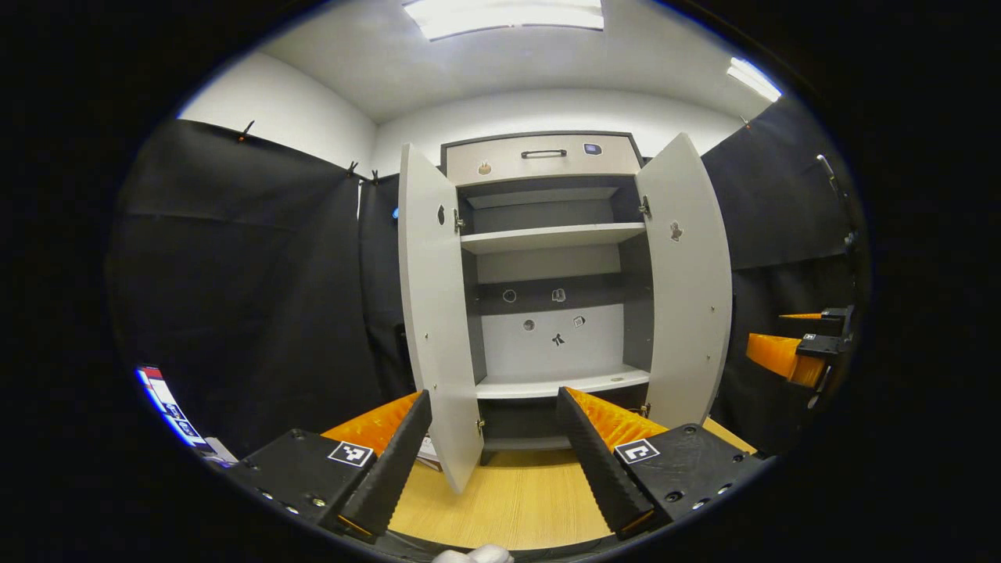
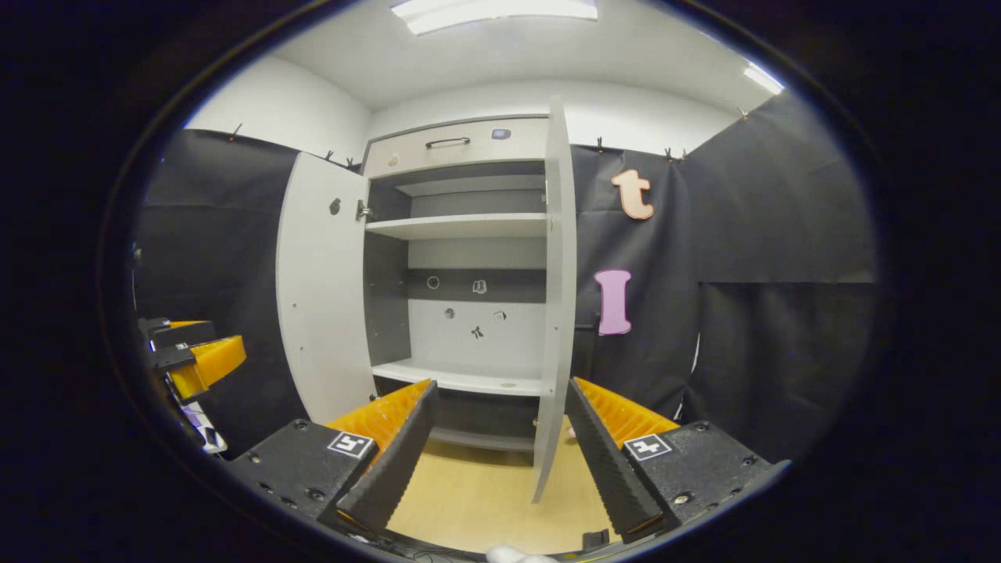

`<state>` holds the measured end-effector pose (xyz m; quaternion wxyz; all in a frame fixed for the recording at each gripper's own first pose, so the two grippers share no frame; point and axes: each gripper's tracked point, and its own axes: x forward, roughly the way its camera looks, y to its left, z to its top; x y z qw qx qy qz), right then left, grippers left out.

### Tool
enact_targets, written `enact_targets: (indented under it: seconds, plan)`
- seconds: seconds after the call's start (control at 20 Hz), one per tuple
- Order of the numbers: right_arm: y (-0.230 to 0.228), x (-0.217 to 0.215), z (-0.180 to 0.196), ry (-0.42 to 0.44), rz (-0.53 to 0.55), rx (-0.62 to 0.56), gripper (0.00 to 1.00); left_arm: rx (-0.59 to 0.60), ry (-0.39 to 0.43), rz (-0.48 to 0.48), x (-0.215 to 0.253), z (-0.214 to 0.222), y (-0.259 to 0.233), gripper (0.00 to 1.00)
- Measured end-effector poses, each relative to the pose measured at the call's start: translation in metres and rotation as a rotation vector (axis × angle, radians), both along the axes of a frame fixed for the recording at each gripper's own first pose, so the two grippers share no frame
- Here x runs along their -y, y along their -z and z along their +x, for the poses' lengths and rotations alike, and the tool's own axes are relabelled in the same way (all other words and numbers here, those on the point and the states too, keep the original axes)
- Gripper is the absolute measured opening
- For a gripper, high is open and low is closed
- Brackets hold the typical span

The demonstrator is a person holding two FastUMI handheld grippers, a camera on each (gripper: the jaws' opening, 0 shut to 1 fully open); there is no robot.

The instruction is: Open the right door of the double-door shoe cabinet with the right hand, and open the left door with the left hand.

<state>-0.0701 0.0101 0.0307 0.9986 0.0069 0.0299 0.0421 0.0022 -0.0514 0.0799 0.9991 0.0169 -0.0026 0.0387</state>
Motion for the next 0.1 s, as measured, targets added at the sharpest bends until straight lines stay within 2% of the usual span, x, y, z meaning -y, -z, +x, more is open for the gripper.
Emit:
enact_targets:
  seconds: [0.1]
  plan:
    - [0.0024,-0.0011,0.0007,0.002,-0.004,-0.003,1.00,-0.005,0.007,-0.005,0.0028,0.0006,0.0032,0.96]
